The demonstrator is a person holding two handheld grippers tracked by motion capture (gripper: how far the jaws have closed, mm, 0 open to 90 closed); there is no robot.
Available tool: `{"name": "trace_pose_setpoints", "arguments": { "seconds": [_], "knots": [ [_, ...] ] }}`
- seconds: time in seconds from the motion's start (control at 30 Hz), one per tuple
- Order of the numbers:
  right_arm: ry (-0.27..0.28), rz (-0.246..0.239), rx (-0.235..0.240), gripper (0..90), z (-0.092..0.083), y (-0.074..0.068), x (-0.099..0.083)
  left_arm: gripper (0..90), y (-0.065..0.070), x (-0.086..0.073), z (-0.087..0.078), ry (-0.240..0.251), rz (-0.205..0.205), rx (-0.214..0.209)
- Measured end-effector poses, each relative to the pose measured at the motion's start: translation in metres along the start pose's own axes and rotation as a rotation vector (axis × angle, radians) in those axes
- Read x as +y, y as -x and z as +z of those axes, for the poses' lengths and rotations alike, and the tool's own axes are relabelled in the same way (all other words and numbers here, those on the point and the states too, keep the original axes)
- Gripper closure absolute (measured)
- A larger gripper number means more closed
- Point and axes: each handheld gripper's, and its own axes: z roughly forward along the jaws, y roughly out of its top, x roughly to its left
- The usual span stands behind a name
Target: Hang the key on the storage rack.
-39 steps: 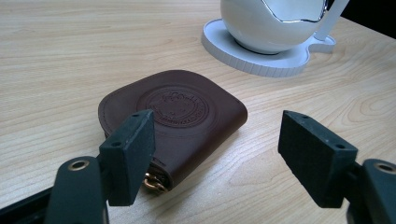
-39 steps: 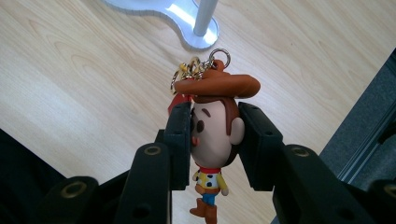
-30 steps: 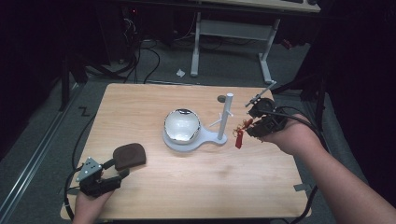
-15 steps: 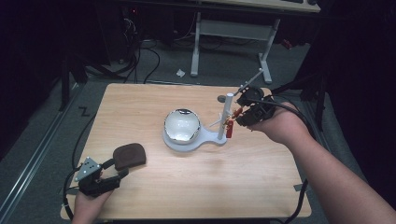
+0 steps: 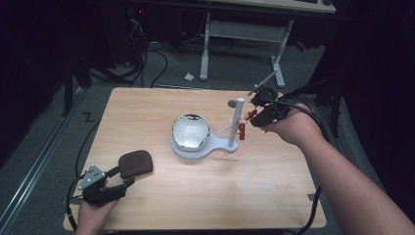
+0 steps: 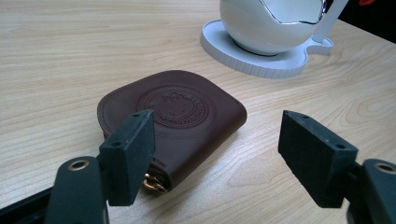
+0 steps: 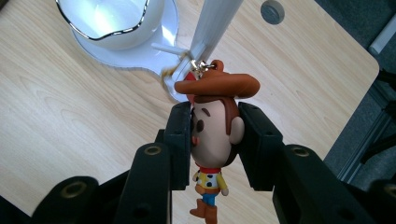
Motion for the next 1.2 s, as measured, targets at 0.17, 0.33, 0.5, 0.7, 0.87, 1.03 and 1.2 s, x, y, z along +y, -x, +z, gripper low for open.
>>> {"name": "trace_pose_setpoints", "arguments": {
  "seconds": [0.17, 0.33, 0.5, 0.7, 0.87, 1.03, 1.2],
  "knots": [
    [-0.005, 0.013, -0.011, 67.3, 0.01, 0.003, -0.006, 27.7, 0.001, 0.0, 0.001, -0.003, 0.002, -0.002],
    [-0.01, 0.04, 0.003, 67.2, 0.021, 0.008, -0.011, 27.7, 0.001, 0.0, 0.001, -0.003, 0.002, -0.002],
    [-0.015, 0.041, 0.018, 67.1, 0.032, 0.008, -0.015, 27.8, 0.001, 0.0, 0.001, -0.005, 0.002, -0.003],
    [-0.004, 0.06, 0.041, 67.1, 0.049, 0.007, -0.021, 27.8, 0.001, 0.0, 0.002, -0.008, 0.003, -0.006],
    [0.011, 0.078, 0.057, 67.0, 0.063, 0.005, -0.026, 27.8, 0.001, 0.0, 0.001, -0.009, 0.003, -0.007],
    [0.036, 0.096, 0.069, 66.8, 0.079, 0.002, -0.03, 27.8, 0.001, -0.001, 0.002, -0.012, 0.004, -0.007],
    [0.055, 0.117, 0.076, 66.7, 0.088, 0.002, -0.031, 27.7, 0.001, -0.001, 0.002, -0.014, 0.004, -0.007]
  ]
}}
